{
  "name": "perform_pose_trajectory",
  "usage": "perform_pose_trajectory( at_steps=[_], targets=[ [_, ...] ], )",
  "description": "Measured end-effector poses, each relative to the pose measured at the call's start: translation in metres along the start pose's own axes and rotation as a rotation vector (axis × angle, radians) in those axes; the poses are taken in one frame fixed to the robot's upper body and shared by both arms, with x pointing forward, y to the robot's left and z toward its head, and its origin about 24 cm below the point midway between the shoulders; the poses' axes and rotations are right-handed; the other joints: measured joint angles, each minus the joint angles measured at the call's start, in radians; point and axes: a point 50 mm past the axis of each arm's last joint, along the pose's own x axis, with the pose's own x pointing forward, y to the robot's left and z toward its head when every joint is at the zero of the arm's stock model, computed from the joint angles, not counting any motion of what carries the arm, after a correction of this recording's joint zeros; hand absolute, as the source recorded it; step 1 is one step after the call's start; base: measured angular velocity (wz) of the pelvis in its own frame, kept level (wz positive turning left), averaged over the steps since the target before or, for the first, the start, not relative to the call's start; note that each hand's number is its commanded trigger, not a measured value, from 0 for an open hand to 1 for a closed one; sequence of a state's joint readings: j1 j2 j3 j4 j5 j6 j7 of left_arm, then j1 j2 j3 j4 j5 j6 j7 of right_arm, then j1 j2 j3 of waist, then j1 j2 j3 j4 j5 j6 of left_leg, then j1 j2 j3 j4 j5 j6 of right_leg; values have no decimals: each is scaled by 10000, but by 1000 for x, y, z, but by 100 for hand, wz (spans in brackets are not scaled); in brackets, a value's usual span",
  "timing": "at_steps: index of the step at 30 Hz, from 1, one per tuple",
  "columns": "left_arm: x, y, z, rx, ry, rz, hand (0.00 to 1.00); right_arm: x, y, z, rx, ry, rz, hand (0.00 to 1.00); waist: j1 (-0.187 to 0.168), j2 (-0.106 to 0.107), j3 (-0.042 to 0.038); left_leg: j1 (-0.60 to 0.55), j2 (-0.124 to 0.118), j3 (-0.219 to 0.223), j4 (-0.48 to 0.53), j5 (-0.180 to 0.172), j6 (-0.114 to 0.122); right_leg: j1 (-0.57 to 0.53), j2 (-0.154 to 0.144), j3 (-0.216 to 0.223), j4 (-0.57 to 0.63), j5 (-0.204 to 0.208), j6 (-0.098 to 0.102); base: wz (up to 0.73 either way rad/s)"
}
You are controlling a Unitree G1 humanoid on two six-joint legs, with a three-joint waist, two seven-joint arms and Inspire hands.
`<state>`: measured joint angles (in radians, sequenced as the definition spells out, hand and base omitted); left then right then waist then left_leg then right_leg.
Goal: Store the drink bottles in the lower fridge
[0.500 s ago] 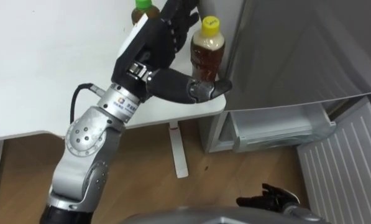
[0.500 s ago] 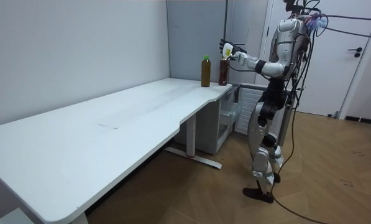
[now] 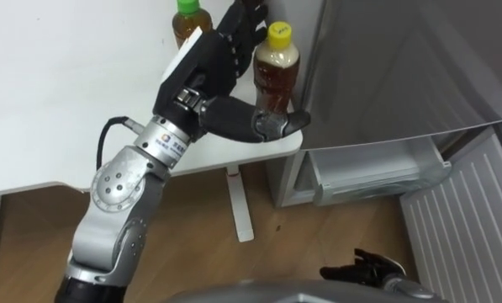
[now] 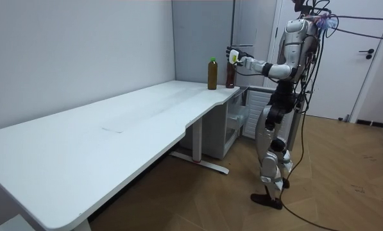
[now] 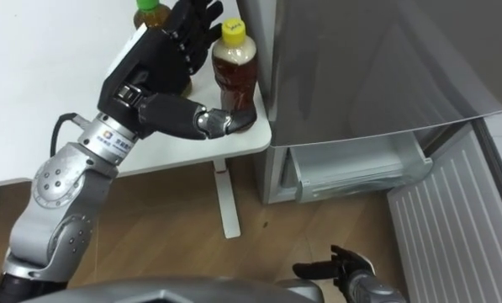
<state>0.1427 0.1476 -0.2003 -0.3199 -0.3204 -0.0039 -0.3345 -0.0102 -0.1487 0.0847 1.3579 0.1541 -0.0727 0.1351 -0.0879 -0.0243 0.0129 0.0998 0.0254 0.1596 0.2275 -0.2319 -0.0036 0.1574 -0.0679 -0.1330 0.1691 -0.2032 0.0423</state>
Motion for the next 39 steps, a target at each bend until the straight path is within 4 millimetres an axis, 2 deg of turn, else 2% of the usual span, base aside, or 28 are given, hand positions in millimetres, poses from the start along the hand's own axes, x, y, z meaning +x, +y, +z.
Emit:
perform_pose_trajectory(
  at_steps=[32,39],
  targets=[
    [10,10,-15,-40,592,441,0,0,-2,4,-74,-264,-245,0,-247,158,8,11,13,27,-18,0,-1,-4,6,-34,-4,2,-4,0],
    [9,14,-19,-20,814,706,0,0,-3,5,-63,-308,-283,0,-457,151,22,116,13,102,-54,0,-1,1,8,54,-4,2,-3,-1]
  ],
)
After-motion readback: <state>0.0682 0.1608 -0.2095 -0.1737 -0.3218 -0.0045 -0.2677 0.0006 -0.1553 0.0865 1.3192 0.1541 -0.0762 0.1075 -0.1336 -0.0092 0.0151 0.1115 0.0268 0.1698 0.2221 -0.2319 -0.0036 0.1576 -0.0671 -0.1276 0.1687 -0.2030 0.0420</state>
